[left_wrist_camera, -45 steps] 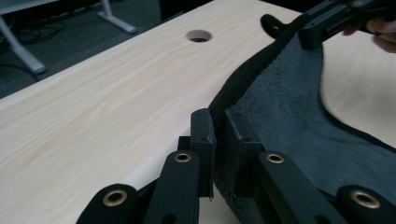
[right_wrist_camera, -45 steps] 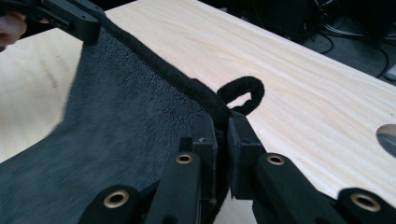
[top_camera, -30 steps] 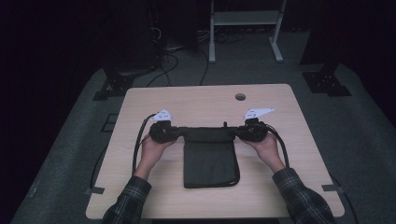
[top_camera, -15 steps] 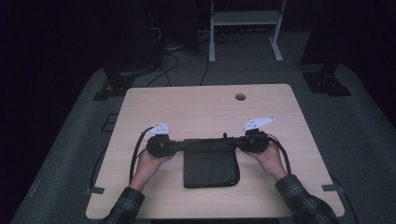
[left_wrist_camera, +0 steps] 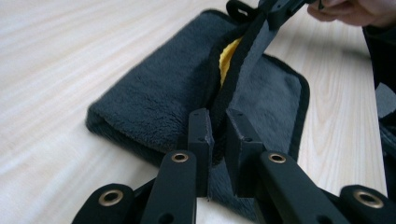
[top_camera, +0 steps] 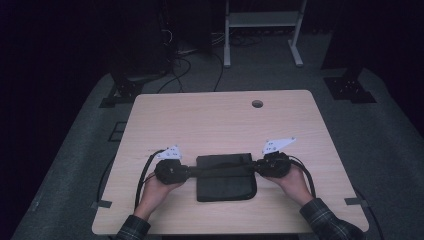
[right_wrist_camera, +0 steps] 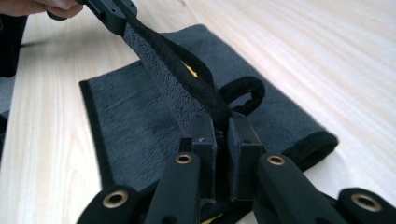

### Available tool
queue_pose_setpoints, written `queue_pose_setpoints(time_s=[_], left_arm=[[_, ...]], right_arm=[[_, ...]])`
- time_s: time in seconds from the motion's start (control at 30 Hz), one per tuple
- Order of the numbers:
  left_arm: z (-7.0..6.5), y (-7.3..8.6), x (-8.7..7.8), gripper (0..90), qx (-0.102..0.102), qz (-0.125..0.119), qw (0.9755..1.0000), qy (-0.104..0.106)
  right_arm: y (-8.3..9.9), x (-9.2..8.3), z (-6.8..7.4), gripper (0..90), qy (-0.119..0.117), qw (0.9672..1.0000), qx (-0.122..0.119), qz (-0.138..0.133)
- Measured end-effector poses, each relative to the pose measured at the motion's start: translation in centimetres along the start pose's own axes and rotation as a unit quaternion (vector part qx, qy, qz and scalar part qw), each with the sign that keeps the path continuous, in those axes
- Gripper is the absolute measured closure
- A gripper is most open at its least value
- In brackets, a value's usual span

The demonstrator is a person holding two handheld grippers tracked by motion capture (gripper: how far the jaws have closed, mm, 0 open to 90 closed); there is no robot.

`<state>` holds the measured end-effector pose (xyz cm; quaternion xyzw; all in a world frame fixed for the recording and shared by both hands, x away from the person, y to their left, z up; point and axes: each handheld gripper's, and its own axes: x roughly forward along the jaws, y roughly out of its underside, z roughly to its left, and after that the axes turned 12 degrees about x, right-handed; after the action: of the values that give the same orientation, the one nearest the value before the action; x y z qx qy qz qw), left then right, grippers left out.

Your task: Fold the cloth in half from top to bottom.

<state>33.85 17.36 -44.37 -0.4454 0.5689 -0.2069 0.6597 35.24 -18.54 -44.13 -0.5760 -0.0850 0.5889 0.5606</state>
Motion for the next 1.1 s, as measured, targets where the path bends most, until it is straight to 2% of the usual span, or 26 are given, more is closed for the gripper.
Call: queue_pose_setpoints(time_s=[0.43, 0.7, 0.8, 0.87, 0.93, 1.0, 1.1], left_arm=[[-1.3, 1.2, 0.5, 80.9, -0.002, 0.031, 0.9994, 0.016], [-2.1, 2.0, 1.0, 77.5, -0.005, 0.049, 0.9983, 0.03], [-2.4, 2.0, 0.7, 74.1, -0.004, 0.047, 0.9983, 0.033], [-2.6, 2.0, 0.2, 71.6, -0.004, 0.038, 0.9987, 0.033], [-2.8, 1.9, -0.4, 70.8, -0.005, 0.026, 0.9991, 0.033], [-3.0, 1.8, -1.2, 70.7, -0.005, 0.013, 0.9994, 0.03], [-3.0, 1.8, -2.0, 70.8, -0.002, 0.003, 0.9997, 0.023]], right_arm=[[2.1, 0.4, 1.1, 79.8, -0.01, 0.9993, -0.001, 0.035], [3.2, 0.2, 1.6, 71.2, -0.018, 0.9982, -0.006, 0.056], [3.5, 0.0, 1.9, 67.0, -0.016, 0.9979, -0.011, 0.061], [3.5, -0.4, 2.1, 65.2, -0.015, 0.9981, -0.009, 0.06], [3.5, -1.0, 2.2, 65.0, -0.016, 0.9984, -0.01, 0.053], [3.5, -1.7, 2.2, 65.2, -0.027, 0.9988, -0.003, 0.041], [3.7, -3.1, 2.3, 67.5, -0.023, 0.9994, -0.002, 0.025]])
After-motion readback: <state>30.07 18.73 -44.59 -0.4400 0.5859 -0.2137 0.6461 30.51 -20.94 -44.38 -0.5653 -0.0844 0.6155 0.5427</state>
